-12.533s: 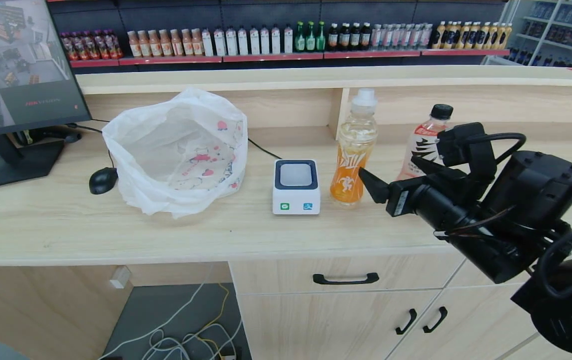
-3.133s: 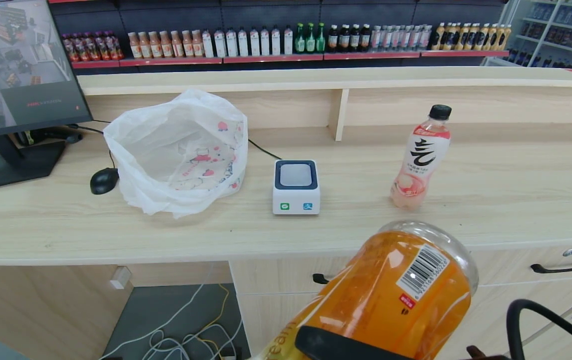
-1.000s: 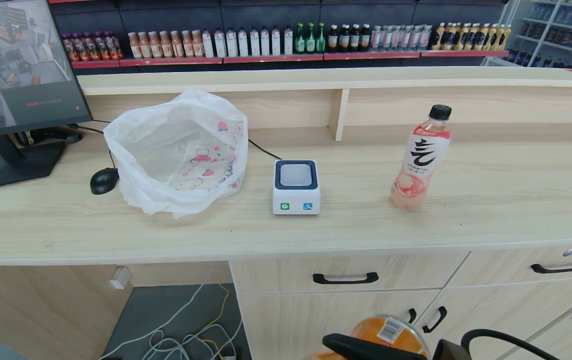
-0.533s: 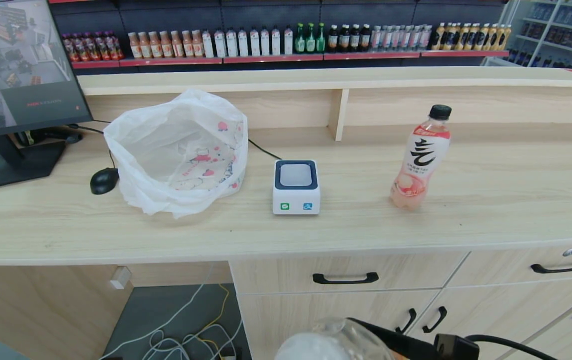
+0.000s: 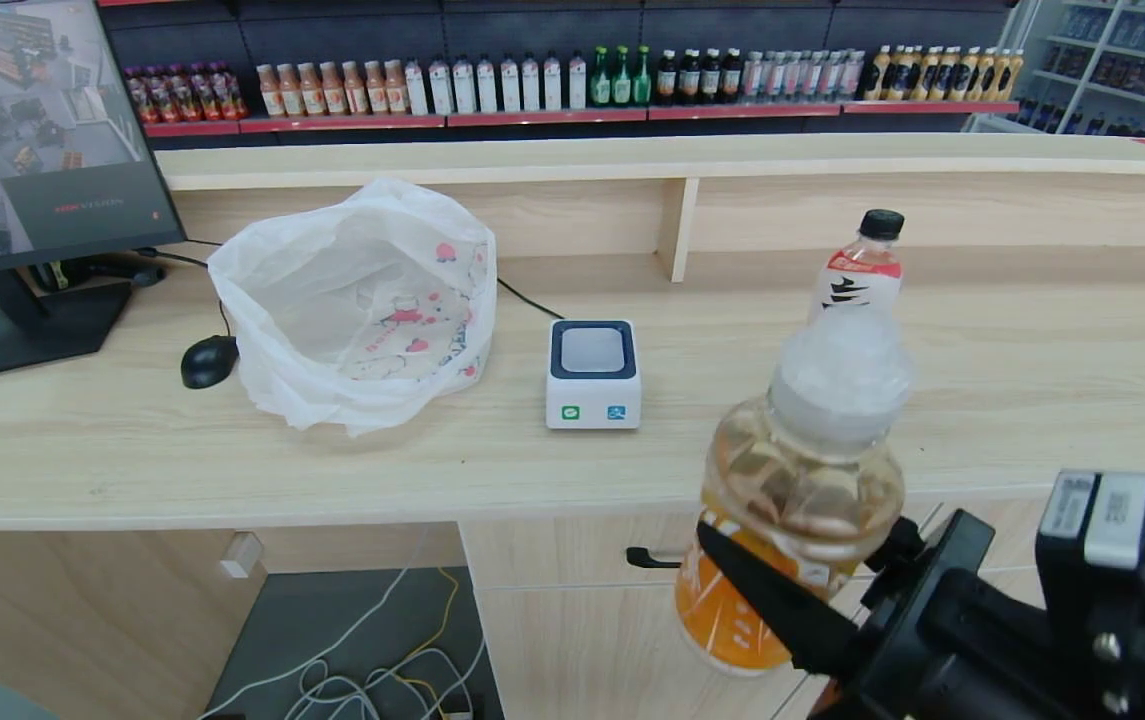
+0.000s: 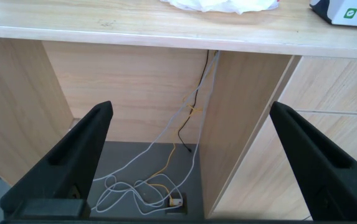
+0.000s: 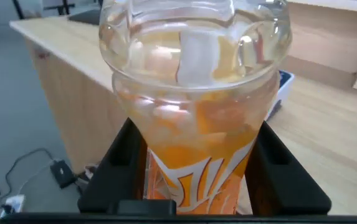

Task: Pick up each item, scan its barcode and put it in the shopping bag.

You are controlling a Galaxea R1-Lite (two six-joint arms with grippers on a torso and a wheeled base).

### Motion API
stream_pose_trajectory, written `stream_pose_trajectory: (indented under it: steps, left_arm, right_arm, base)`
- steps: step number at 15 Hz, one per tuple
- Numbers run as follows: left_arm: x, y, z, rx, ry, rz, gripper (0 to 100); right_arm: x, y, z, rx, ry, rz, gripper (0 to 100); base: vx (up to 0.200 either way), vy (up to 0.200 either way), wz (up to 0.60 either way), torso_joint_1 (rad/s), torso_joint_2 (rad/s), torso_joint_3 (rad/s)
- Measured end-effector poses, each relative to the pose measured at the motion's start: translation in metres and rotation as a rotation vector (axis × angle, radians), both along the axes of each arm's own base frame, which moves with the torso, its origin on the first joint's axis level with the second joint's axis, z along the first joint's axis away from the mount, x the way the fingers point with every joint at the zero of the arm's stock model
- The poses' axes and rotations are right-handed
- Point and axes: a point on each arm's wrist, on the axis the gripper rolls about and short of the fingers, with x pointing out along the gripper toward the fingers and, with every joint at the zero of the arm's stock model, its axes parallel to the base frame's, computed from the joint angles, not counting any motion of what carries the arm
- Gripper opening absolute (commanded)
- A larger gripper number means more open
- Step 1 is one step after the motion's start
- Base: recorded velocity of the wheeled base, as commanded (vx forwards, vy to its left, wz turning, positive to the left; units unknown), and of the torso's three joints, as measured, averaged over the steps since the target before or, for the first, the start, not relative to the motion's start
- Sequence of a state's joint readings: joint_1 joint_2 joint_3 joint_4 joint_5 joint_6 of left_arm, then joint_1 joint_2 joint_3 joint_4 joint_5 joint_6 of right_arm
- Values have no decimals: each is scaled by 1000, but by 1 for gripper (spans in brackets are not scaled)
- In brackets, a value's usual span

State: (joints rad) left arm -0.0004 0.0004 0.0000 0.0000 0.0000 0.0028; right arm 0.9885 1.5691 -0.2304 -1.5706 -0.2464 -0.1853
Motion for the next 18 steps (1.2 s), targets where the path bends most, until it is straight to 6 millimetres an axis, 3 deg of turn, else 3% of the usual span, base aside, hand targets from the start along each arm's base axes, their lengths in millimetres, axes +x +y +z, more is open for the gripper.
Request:
stream_pose_trajectory:
  steps: [4,9,13,18]
  left_arm:
    - [0,0,0,0,0,0,100]
    - [0,0,0,1,0,0,100]
    - [0,0,0,1,0,0,100]
    - [0,0,0,-1,0,0,100]
  right_arm:
    - [42,-20,16,130,9,-106,0]
    - [81,-67,17,160,5,-266,0]
    - [96,-71,35,208,-63,-308,0]
    - [117,-76,58,266,-156,-358,0]
  base:
    - [0,0,0,0,0,0]
    - [0,0,0,0,0,0]
    - [0,0,0,0,0,0]
    - [0,200,0,4,0,1]
